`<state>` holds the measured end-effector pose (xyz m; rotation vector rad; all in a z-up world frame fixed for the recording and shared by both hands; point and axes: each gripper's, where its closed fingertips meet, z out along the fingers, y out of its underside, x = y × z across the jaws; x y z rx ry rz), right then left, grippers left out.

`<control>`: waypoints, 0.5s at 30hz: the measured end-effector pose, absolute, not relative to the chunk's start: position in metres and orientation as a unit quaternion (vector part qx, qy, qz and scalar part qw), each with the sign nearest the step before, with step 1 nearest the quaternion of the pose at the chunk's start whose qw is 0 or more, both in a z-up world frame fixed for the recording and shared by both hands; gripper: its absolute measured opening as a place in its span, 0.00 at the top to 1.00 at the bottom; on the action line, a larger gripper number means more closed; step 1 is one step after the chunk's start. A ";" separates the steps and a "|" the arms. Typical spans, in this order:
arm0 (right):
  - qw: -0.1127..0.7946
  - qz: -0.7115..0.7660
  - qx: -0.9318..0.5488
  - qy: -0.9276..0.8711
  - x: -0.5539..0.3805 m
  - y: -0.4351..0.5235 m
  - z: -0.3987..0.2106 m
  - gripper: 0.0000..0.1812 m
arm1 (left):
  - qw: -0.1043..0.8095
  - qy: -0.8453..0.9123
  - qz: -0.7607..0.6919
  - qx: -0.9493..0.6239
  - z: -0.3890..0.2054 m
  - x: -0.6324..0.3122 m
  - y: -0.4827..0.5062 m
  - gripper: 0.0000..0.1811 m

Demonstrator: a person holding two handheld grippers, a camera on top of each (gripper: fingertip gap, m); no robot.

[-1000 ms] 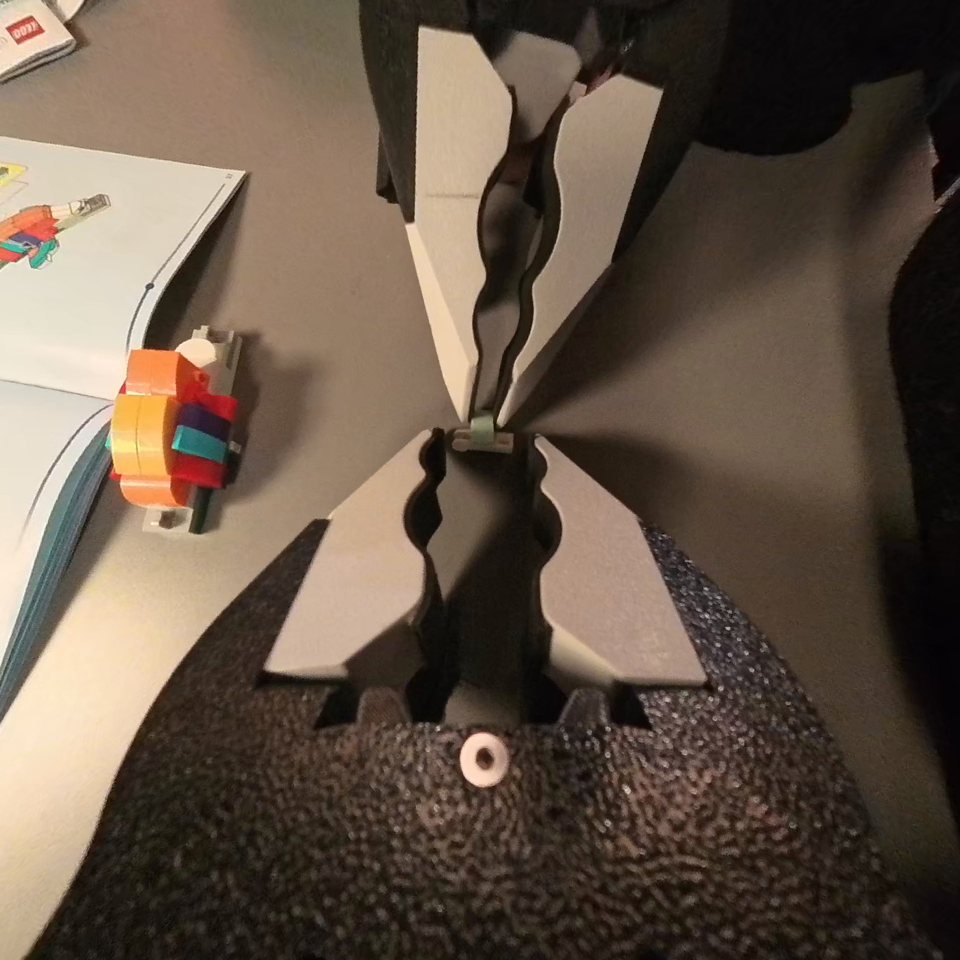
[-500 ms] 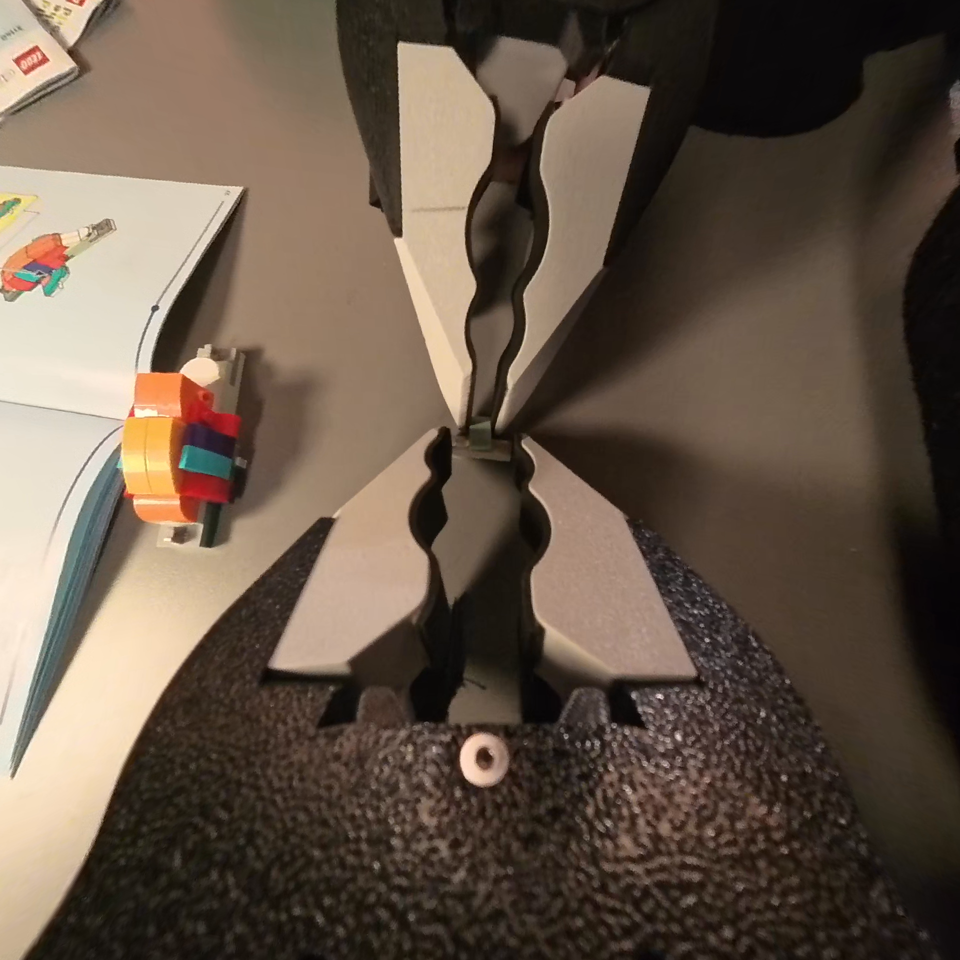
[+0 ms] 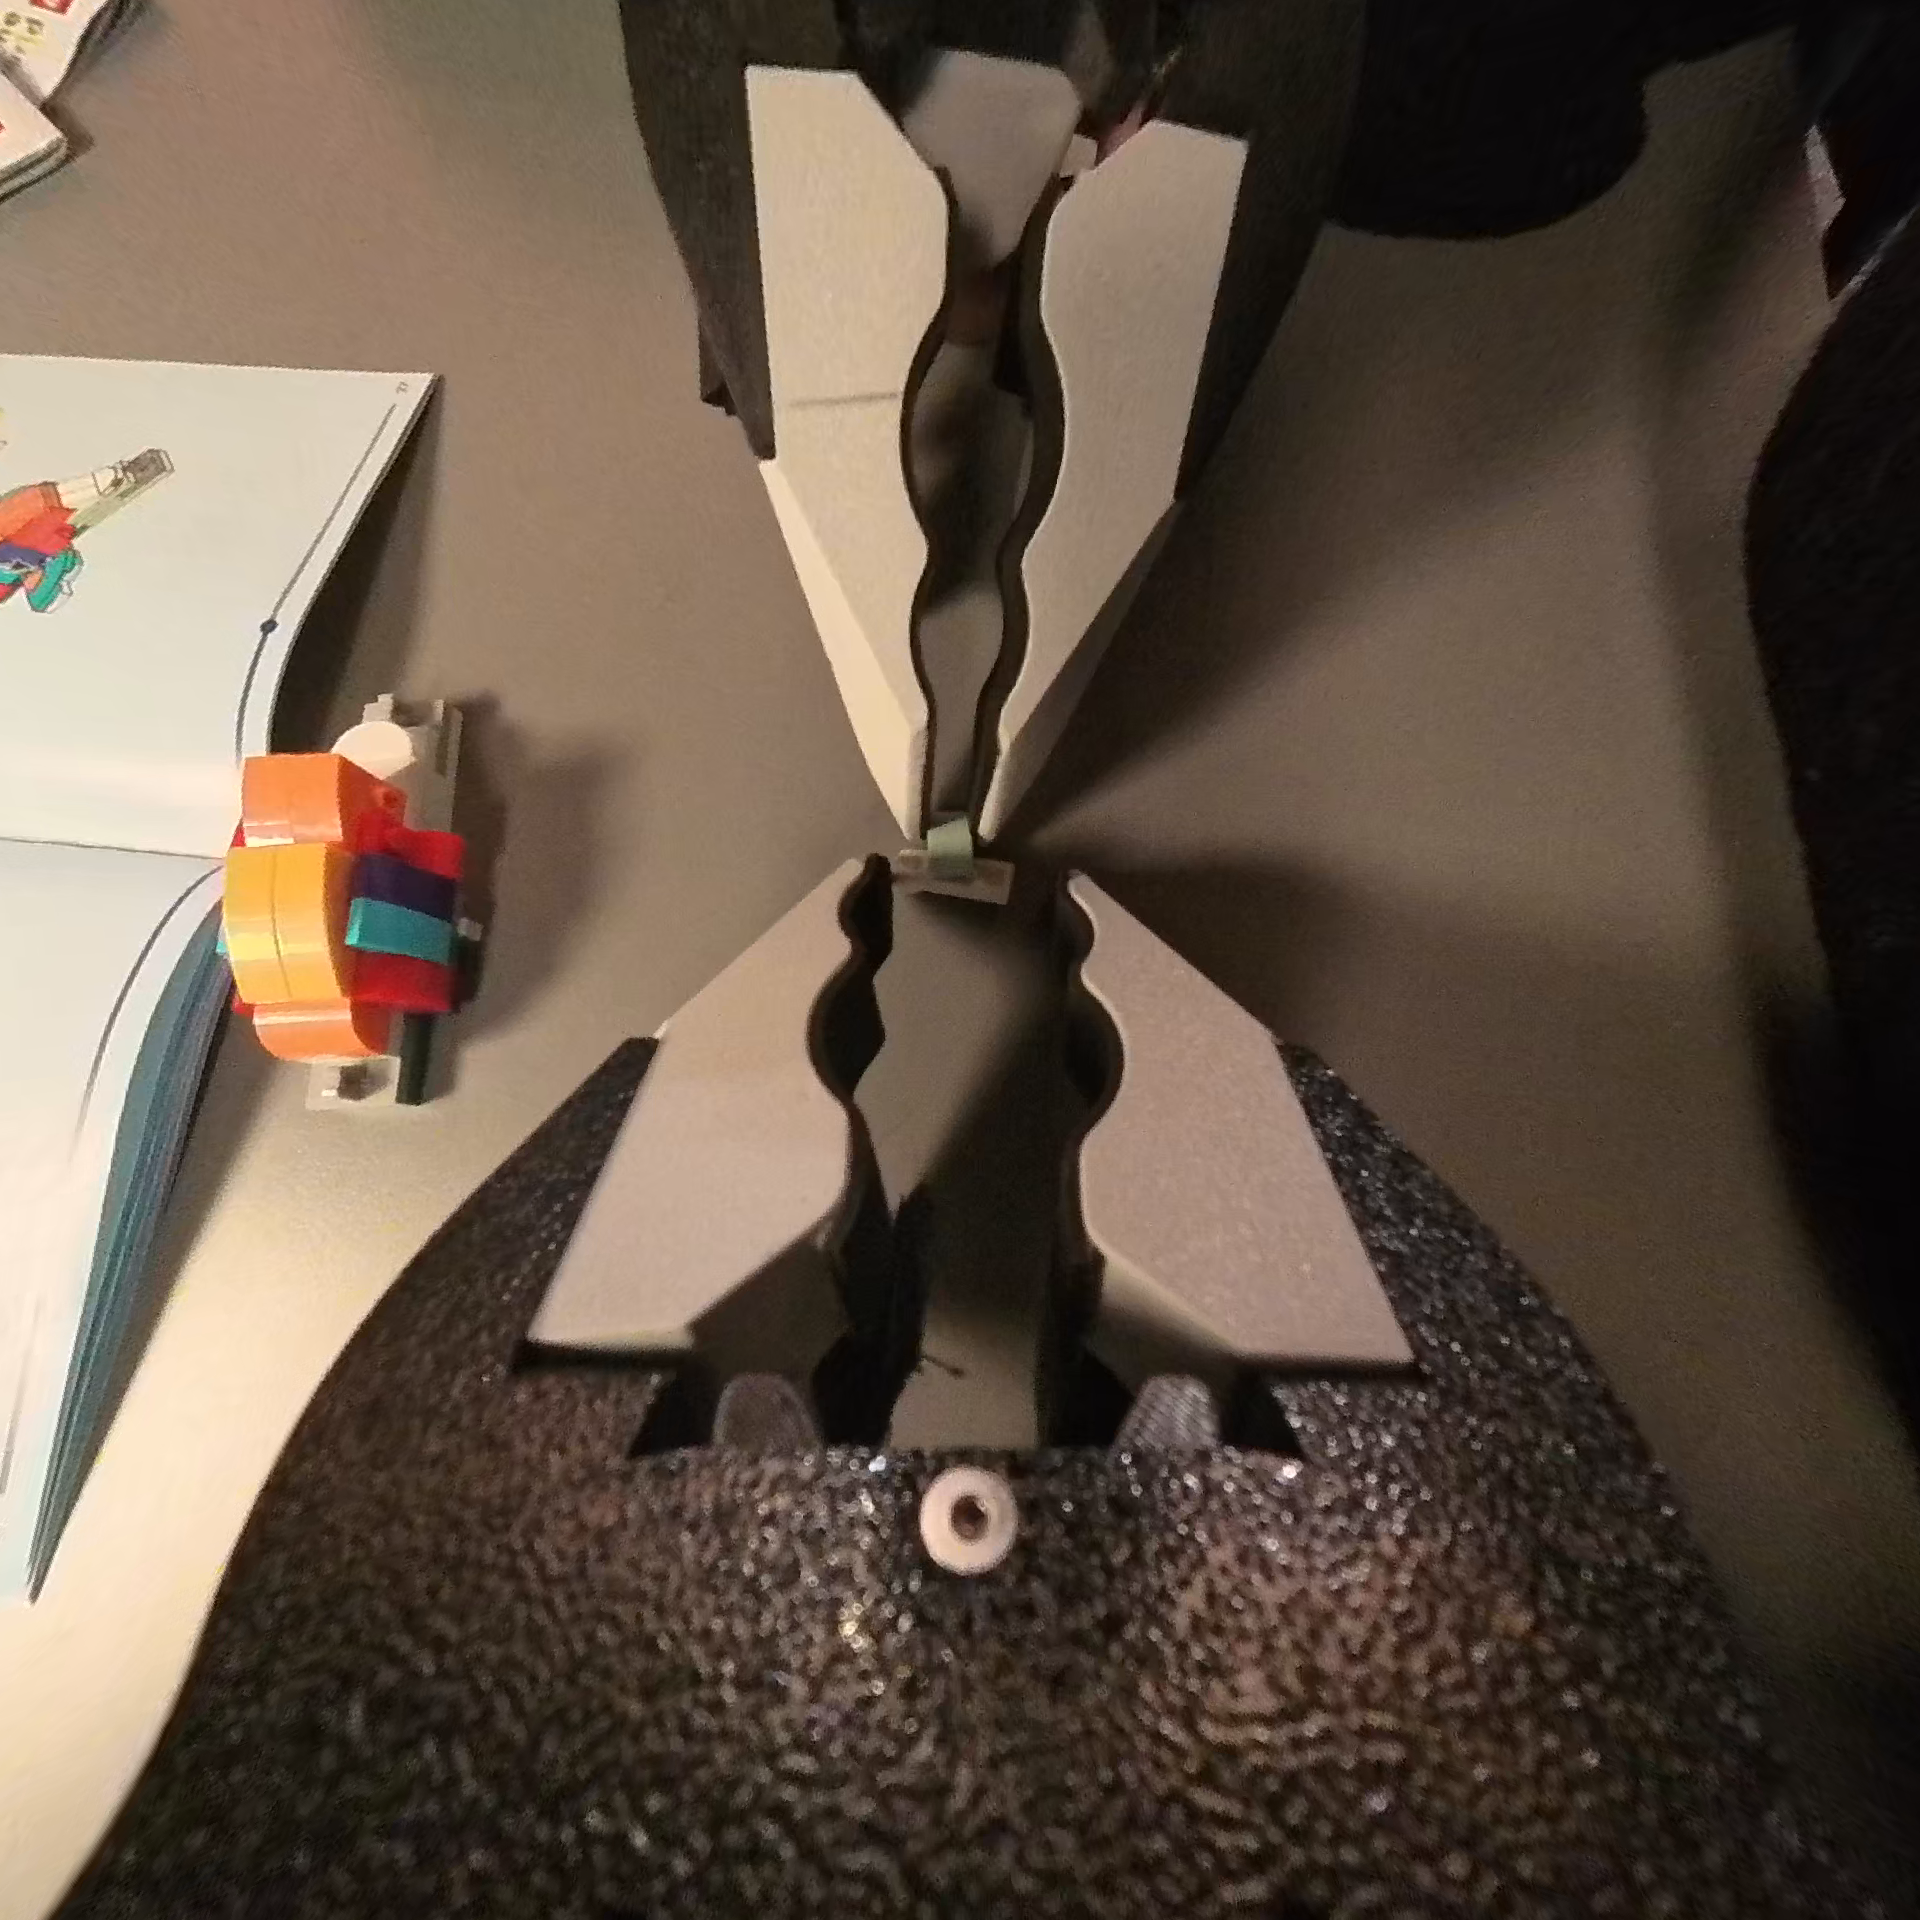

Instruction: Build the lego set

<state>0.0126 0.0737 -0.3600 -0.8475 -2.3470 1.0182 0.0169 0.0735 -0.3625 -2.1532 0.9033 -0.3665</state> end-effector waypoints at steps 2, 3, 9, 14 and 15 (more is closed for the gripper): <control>0.221 0.368 -0.307 -0.849 0.013 0.074 -0.360 0.96 | 0.381 0.352 -0.142 -0.843 -0.363 0.017 0.074 0.85; 0.221 0.368 -0.306 -0.849 0.013 0.074 -0.360 0.96 | 0.385 0.351 -0.136 -0.843 -0.362 0.016 0.075 0.86; 0.224 0.367 -0.313 -0.847 0.013 0.074 -0.360 0.96 | 0.387 0.347 -0.132 -0.844 -0.362 0.015 0.076 0.88; 0.226 0.365 -0.318 -0.845 0.013 0.074 -0.360 0.96 | 0.389 0.346 -0.127 -0.844 -0.362 0.015 0.076 0.89; 0.227 0.365 -0.319 -0.845 0.013 0.074 -0.360 0.96 | 0.392 0.345 -0.124 -0.844 -0.362 0.015 0.076 0.89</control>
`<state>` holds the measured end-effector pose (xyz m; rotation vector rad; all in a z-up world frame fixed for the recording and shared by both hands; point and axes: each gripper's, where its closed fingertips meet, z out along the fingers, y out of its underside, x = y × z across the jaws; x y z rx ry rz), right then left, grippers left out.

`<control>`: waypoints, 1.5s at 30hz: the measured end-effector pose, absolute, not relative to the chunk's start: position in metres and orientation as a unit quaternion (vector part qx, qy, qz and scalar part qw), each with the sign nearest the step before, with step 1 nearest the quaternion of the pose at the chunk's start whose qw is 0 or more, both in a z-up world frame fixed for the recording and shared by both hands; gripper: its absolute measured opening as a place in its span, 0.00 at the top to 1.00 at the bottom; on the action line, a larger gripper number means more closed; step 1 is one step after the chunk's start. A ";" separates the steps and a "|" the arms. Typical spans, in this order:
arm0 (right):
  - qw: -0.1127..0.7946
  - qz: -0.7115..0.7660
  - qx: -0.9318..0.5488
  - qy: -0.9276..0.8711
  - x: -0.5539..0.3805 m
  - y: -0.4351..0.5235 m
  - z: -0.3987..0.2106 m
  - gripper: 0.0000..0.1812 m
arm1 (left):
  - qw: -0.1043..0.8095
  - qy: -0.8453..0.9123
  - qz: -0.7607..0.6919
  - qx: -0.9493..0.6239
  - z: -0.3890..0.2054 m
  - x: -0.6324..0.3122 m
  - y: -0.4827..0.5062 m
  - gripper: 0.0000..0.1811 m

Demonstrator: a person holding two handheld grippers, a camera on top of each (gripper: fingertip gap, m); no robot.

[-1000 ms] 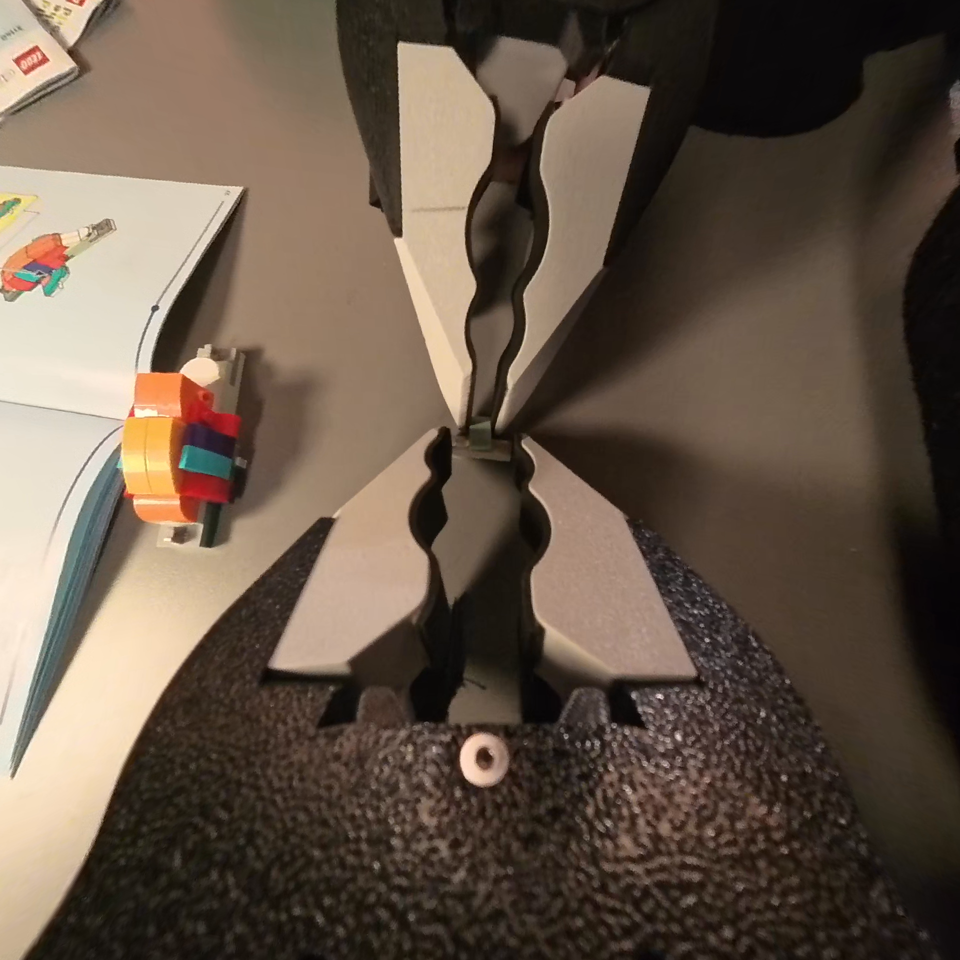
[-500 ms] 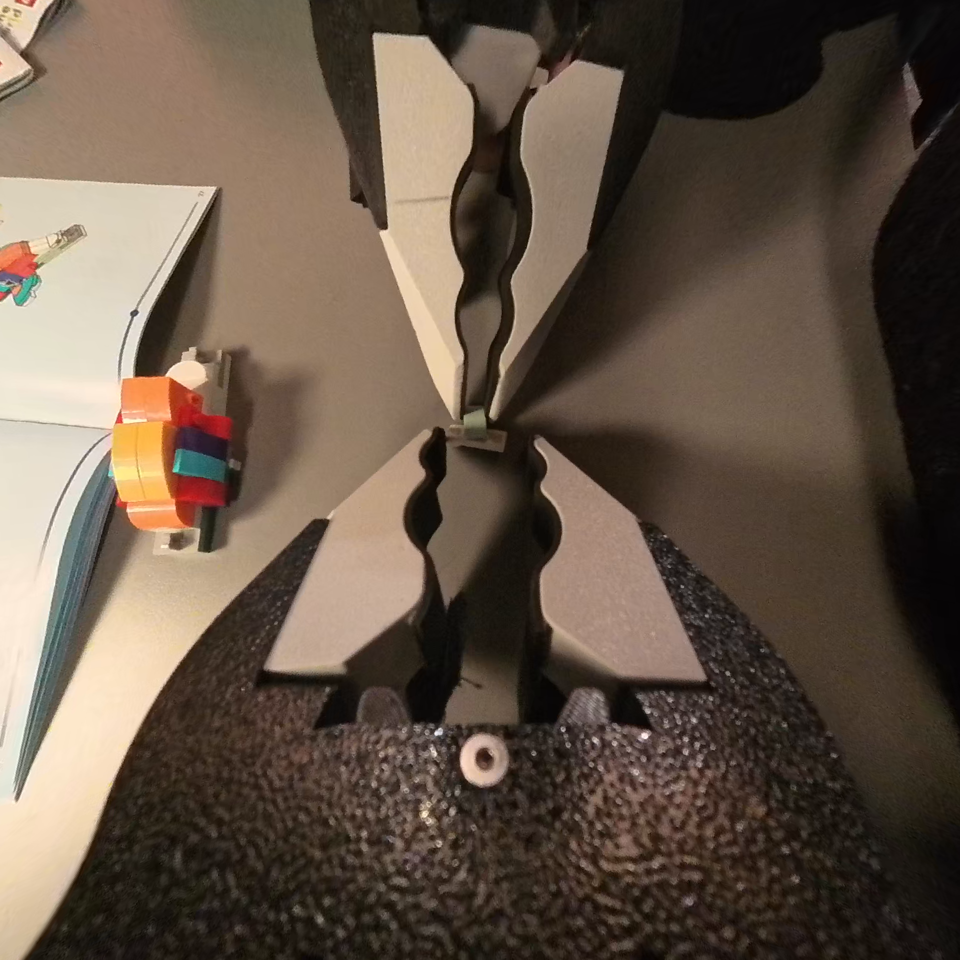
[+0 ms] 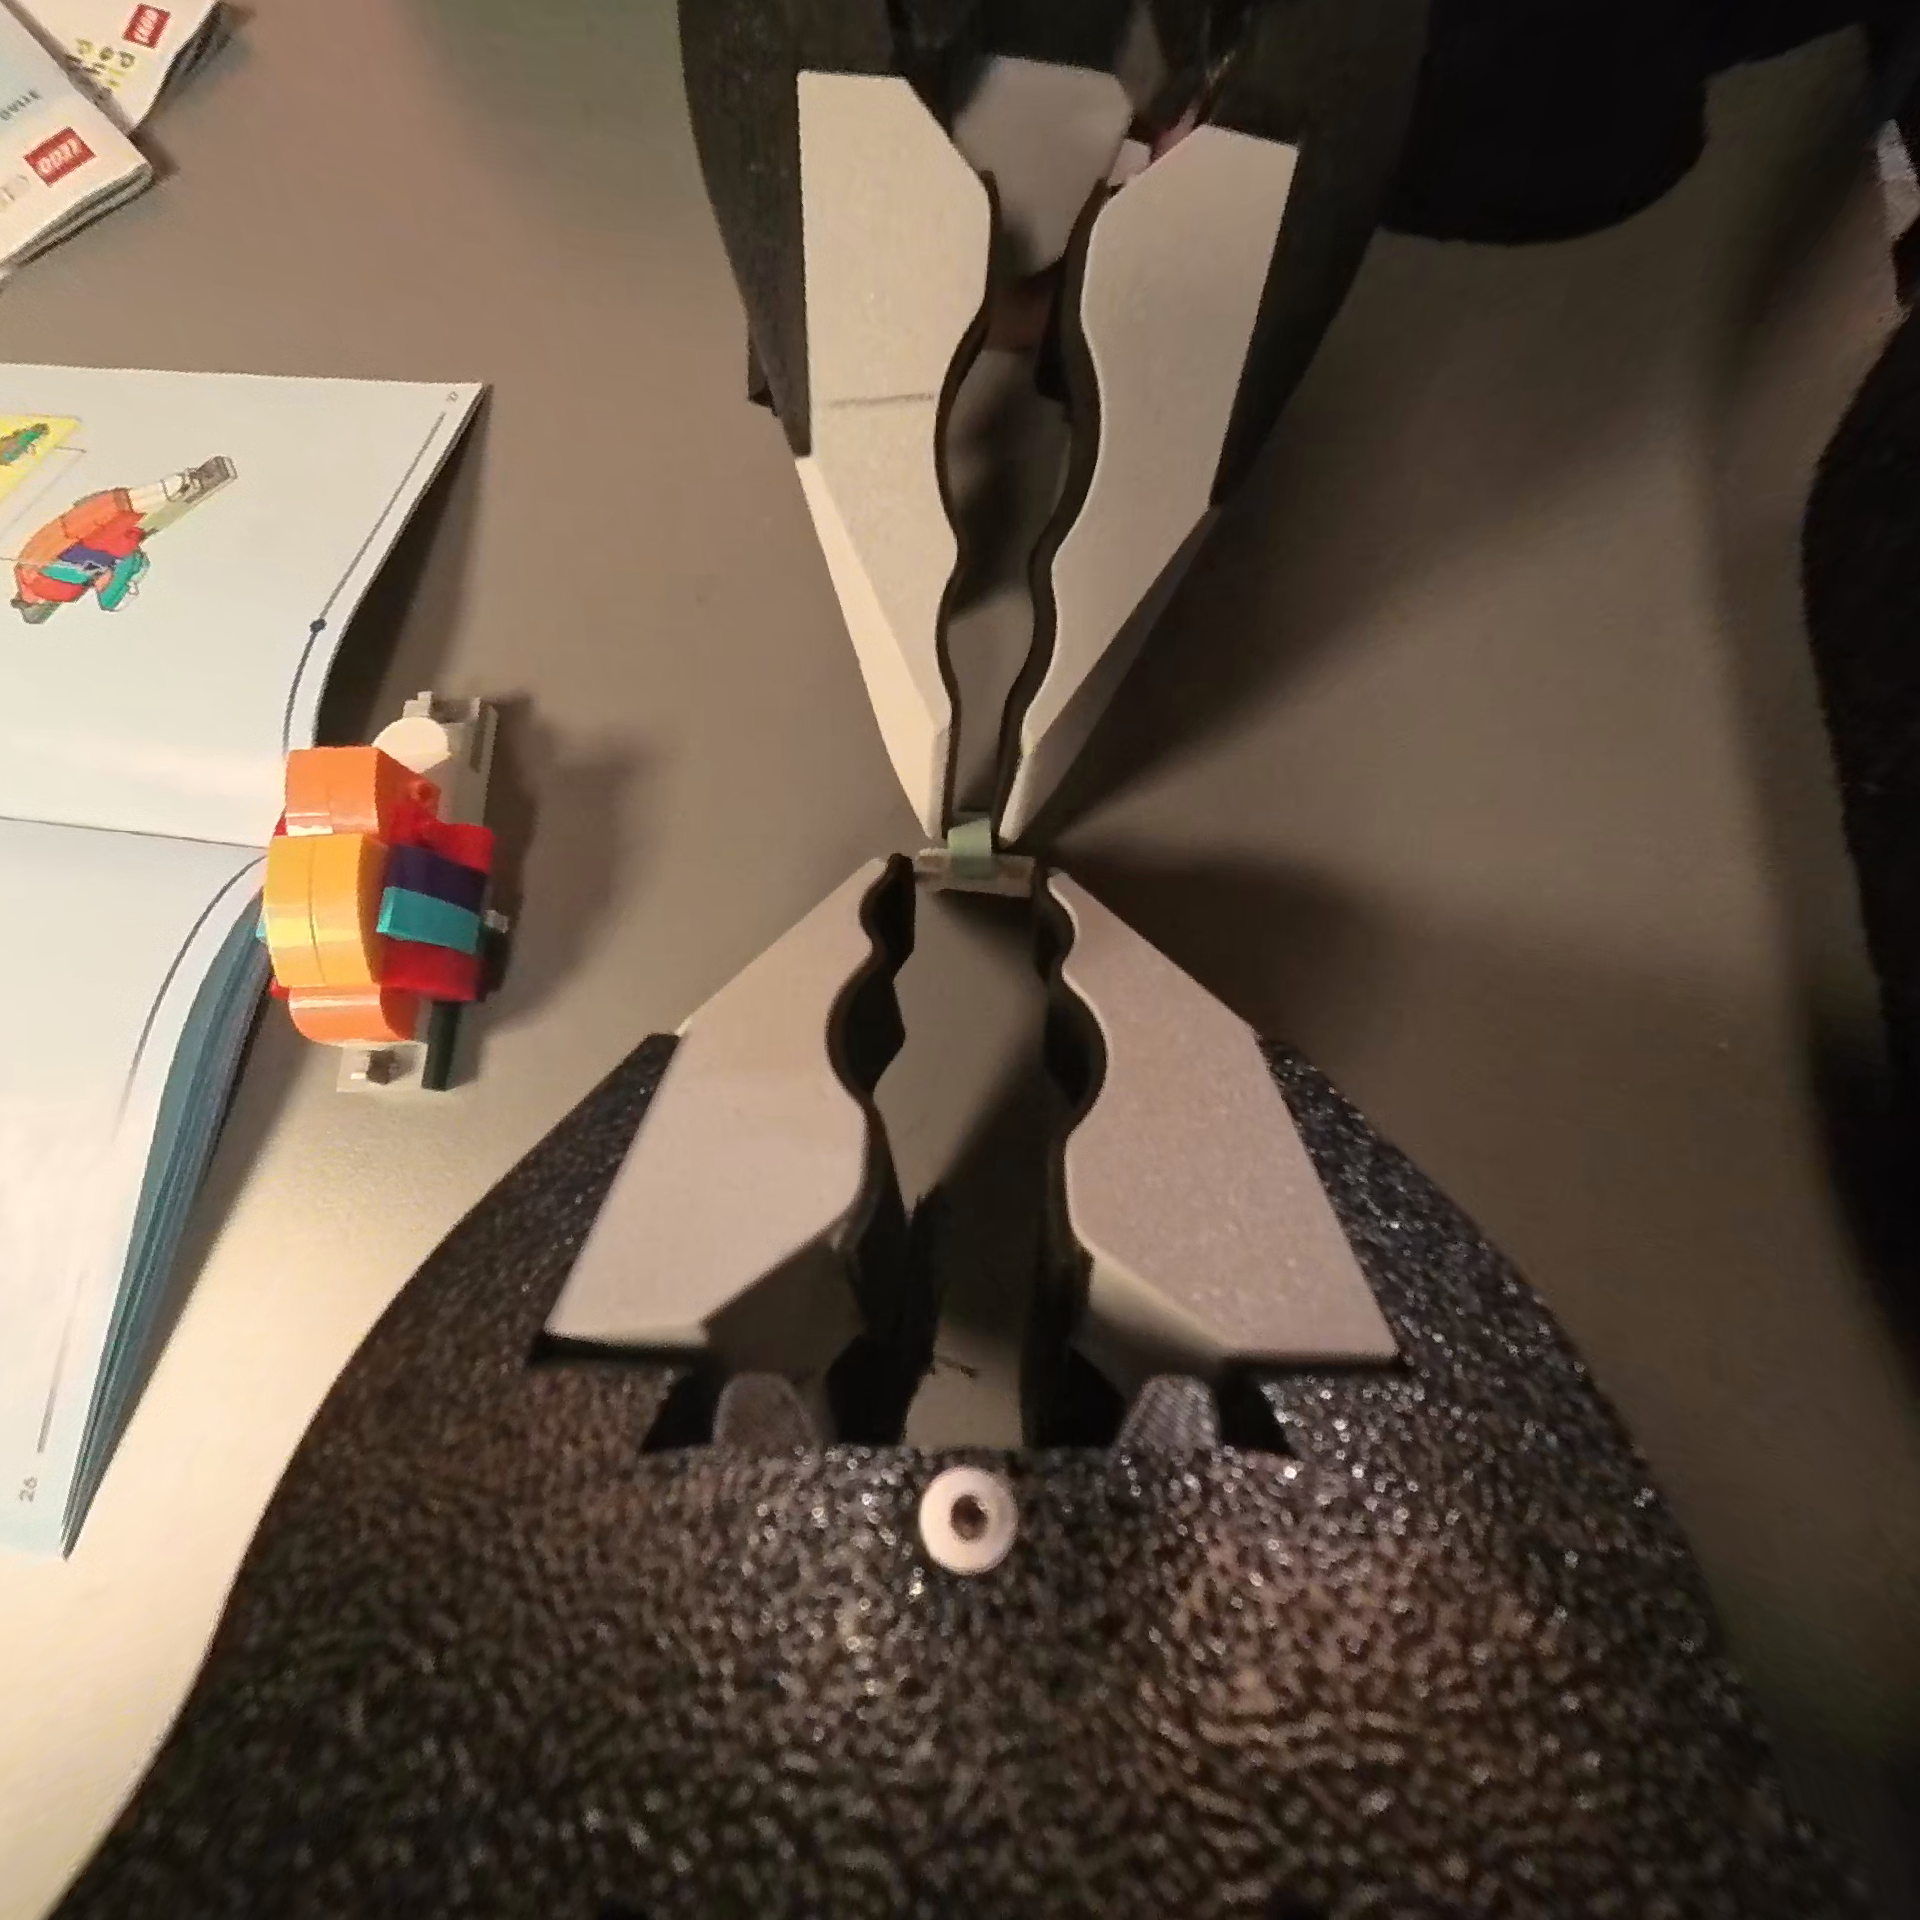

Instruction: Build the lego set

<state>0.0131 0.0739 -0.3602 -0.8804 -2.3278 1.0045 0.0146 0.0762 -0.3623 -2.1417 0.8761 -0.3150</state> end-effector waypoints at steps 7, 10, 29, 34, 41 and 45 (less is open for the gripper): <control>0.232 0.362 -0.326 -0.842 0.013 0.075 -0.360 0.96 | 0.416 0.306 -0.121 -0.848 -0.361 0.012 0.078 0.89; 0.230 0.362 -0.326 -0.842 0.013 0.075 -0.360 0.96 | 0.417 0.297 -0.126 -0.850 -0.361 0.012 0.078 0.89; 0.234 0.363 -0.327 -0.841 0.013 0.076 -0.359 0.93 | 0.408 0.286 -0.150 -0.854 -0.362 0.014 0.078 0.89; 0.238 0.367 -0.319 -0.841 0.017 0.076 -0.357 0.89 | 0.408 0.283 -0.155 -0.854 -0.362 0.015 0.078 0.89; 0.246 0.378 -0.296 -0.842 0.024 0.074 -0.353 0.85 | 0.407 0.277 -0.155 -0.856 -0.362 0.014 0.080 0.89; 0.268 0.362 -0.270 -0.851 0.027 0.072 -0.354 0.81 | 0.407 0.276 -0.156 -0.857 -0.362 0.013 0.080 0.89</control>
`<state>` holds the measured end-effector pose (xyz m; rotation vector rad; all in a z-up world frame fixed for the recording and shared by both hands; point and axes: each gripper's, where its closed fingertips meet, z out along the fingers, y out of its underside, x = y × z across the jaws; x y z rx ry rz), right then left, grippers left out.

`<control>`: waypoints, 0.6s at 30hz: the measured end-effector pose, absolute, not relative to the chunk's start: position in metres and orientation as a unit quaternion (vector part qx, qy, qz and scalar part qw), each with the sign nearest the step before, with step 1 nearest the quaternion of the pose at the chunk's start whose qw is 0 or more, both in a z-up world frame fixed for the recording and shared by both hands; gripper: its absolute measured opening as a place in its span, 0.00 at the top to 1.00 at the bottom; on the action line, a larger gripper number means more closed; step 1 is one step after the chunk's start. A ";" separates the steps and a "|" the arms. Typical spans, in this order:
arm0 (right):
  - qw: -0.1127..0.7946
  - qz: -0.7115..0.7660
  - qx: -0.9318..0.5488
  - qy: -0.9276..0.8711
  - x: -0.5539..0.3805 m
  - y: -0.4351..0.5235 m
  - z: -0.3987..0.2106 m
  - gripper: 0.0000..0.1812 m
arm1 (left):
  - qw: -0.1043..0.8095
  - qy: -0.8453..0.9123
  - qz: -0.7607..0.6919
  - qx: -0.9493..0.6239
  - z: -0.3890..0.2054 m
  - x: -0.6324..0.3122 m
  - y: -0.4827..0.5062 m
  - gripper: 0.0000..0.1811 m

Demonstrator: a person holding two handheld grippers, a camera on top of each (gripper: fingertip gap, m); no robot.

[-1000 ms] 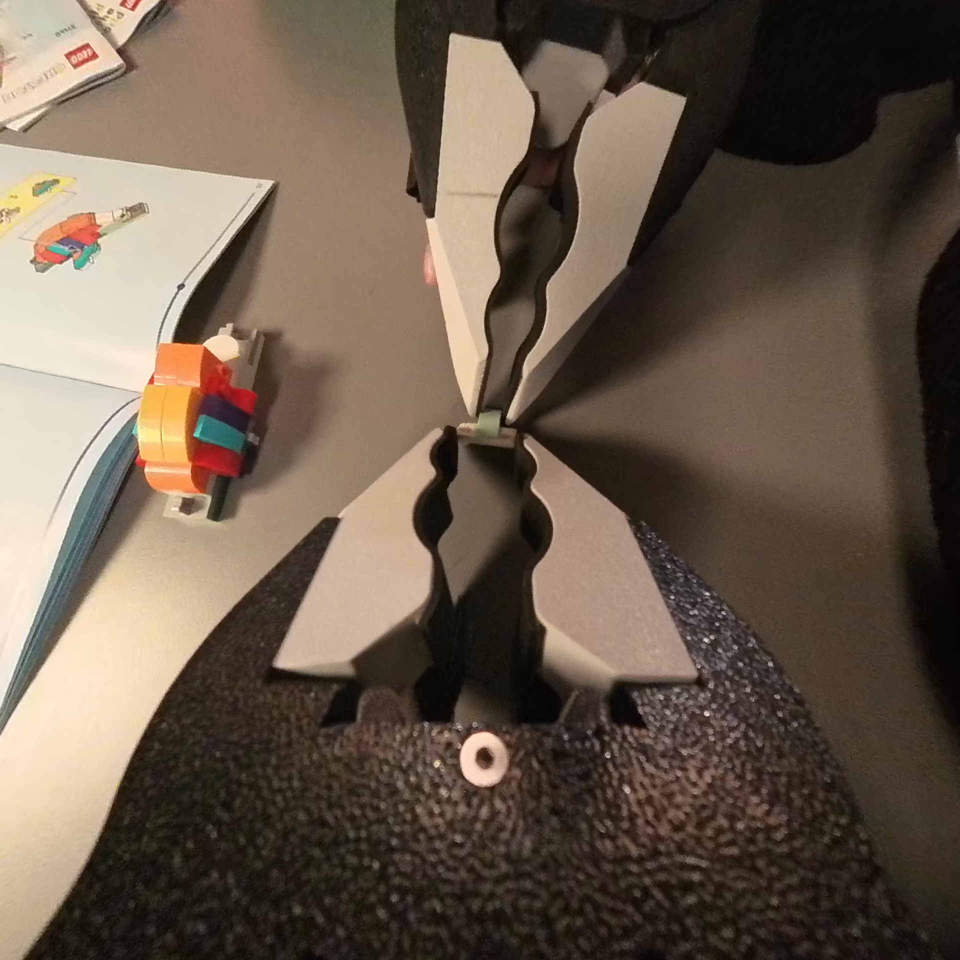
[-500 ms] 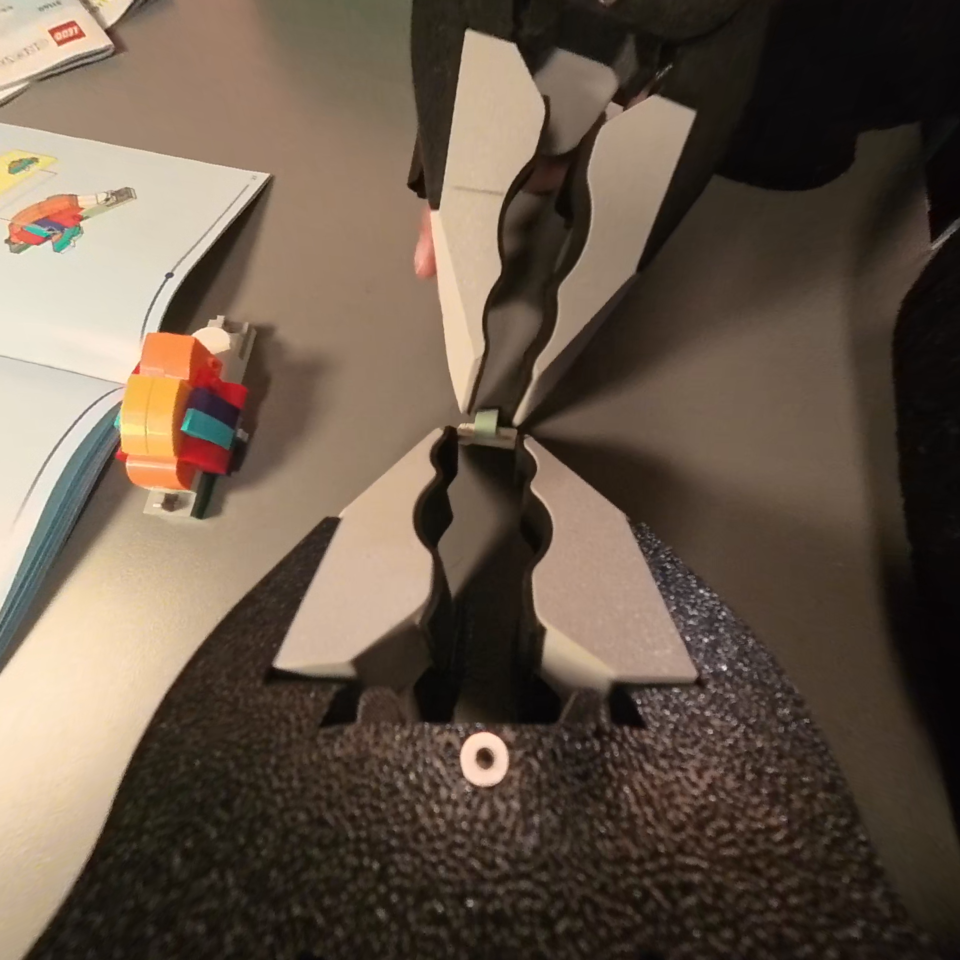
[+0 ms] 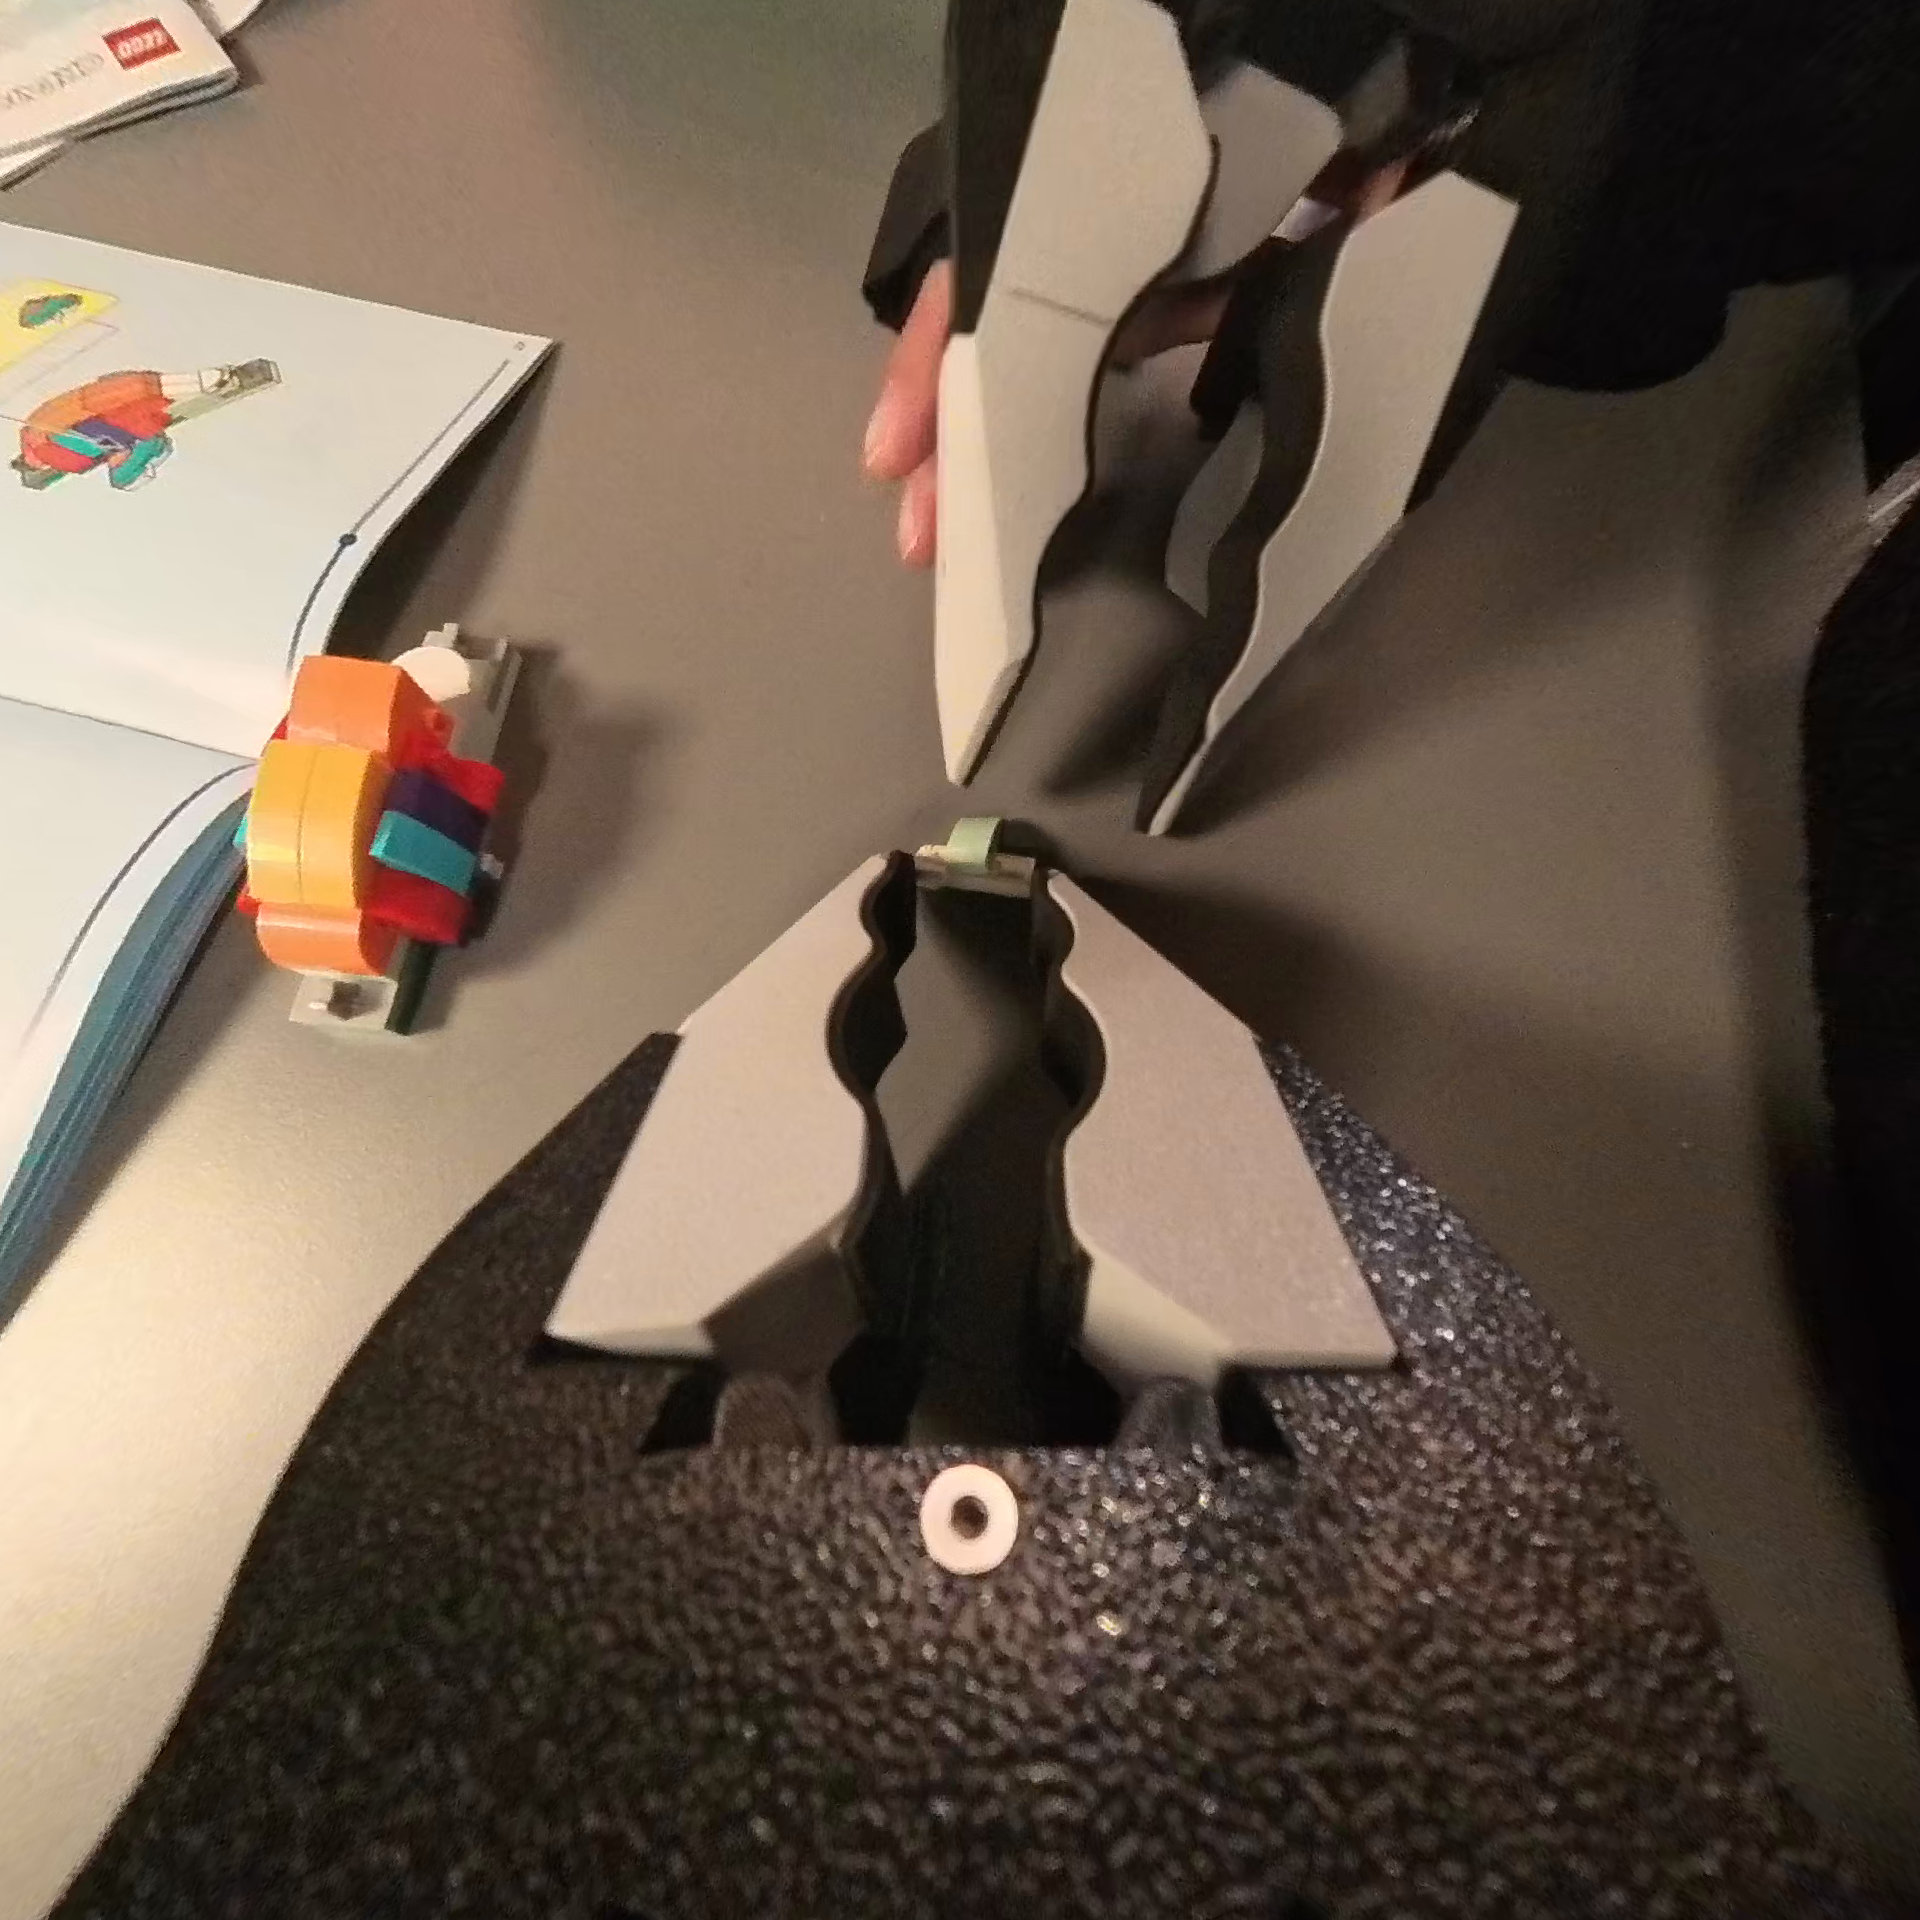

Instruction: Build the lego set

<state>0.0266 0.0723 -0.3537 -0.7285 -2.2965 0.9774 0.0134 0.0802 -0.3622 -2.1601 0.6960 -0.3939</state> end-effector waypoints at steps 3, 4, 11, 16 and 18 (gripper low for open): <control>0.291 0.349 -0.255 -0.854 0.026 0.073 -0.353 0.81 | 0.406 0.276 -0.158 -0.857 -0.362 0.013 0.080 0.89; 0.295 0.344 -0.252 -0.855 0.026 0.073 -0.353 0.82 | 0.406 0.276 -0.159 -0.857 -0.362 0.013 0.080 0.89; 0.271 0.351 -0.270 -0.855 0.023 0.067 -0.355 0.83 | 0.405 0.274 -0.163 -0.857 -0.362 0.013 0.081 0.89; 0.270 0.349 -0.274 -0.855 0.021 0.069 -0.356 0.83 | 0.404 0.271 -0.165 -0.858 -0.362 0.013 0.082 0.89; 0.268 0.349 -0.274 -0.855 0.021 0.068 -0.356 0.84 | 0.404 0.269 -0.167 -0.858 -0.362 0.013 0.082 0.89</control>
